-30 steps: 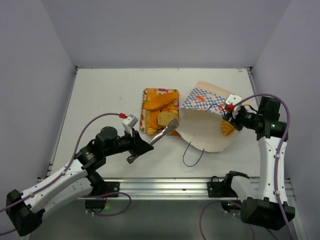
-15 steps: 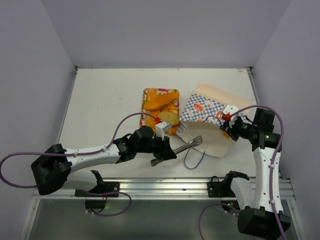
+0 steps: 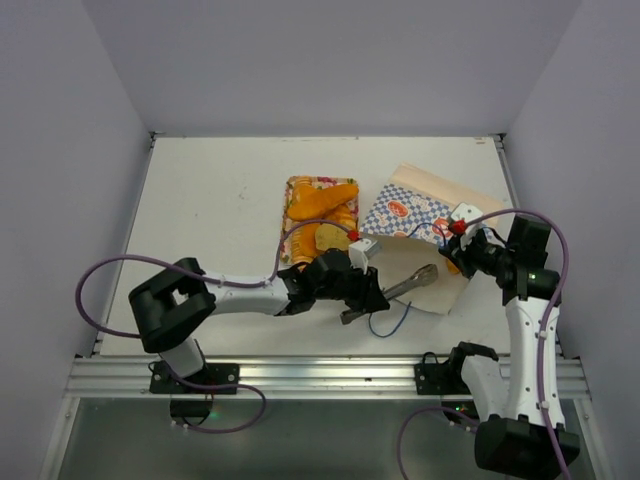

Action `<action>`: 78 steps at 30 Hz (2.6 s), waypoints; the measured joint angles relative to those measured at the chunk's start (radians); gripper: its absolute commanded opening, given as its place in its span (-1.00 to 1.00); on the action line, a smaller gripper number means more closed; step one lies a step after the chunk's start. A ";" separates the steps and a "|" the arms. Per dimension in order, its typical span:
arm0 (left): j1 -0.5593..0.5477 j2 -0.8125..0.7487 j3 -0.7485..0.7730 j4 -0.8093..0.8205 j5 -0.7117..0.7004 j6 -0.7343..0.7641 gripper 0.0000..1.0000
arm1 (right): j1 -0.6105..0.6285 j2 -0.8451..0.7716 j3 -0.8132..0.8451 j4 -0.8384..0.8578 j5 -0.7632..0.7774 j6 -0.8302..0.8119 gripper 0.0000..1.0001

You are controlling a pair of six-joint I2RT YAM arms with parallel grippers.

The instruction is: Take the fake bread out of the paper bag

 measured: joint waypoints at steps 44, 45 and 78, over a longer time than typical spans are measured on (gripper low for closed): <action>-0.019 0.401 0.340 0.012 -0.098 0.010 0.01 | 0.000 0.013 -0.010 0.050 -0.001 0.061 -1.00; -0.022 0.406 0.344 0.012 -0.098 0.010 0.01 | 0.000 0.014 -0.010 0.050 -0.001 0.062 -1.00; -0.030 0.415 0.376 -0.061 -0.135 0.005 -1.00 | 0.000 0.014 -0.014 0.062 0.012 0.085 -1.00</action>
